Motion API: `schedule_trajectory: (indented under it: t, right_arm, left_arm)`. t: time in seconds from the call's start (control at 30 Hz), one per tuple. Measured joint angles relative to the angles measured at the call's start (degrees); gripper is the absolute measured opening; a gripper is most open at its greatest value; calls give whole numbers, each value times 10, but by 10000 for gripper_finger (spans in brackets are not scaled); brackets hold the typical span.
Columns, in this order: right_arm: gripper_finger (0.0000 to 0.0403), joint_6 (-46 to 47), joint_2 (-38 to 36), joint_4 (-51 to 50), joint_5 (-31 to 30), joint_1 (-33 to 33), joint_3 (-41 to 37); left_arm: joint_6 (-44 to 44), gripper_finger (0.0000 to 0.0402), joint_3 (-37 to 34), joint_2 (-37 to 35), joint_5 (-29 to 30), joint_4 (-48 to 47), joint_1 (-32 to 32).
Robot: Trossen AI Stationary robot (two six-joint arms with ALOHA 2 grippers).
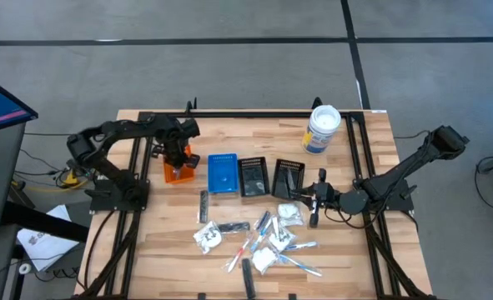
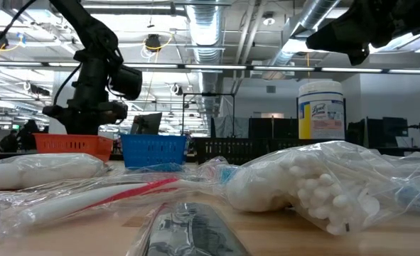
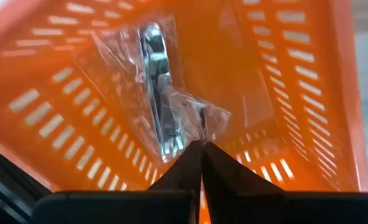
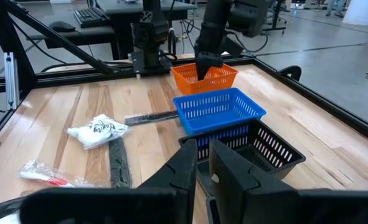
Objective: Pick & Place Travel size toiletries
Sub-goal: Put the nail clippers into the orange bin, then put the pack of cotton buds into the blue bin
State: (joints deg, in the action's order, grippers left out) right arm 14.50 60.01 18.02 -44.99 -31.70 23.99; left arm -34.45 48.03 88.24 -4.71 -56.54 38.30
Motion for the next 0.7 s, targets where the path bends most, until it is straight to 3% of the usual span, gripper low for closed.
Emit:
schedule_trajectory:
  t: [0.17, 0.37, 0.7]
  right_arm:
    - [37, 0, 0, 0, 0, 0, 0]
    - [37, 0, 0, 0, 0, 6, 0]
    - [37, 1, 0, 0, 0, 11, 0]
  left_arm:
    - [19, 26, 0, -20, 24, 6, 1]
    - [23, 81, 0, -70, 30, 6, 1]
    - [23, 132, 0, -226, 4, 11, -19]
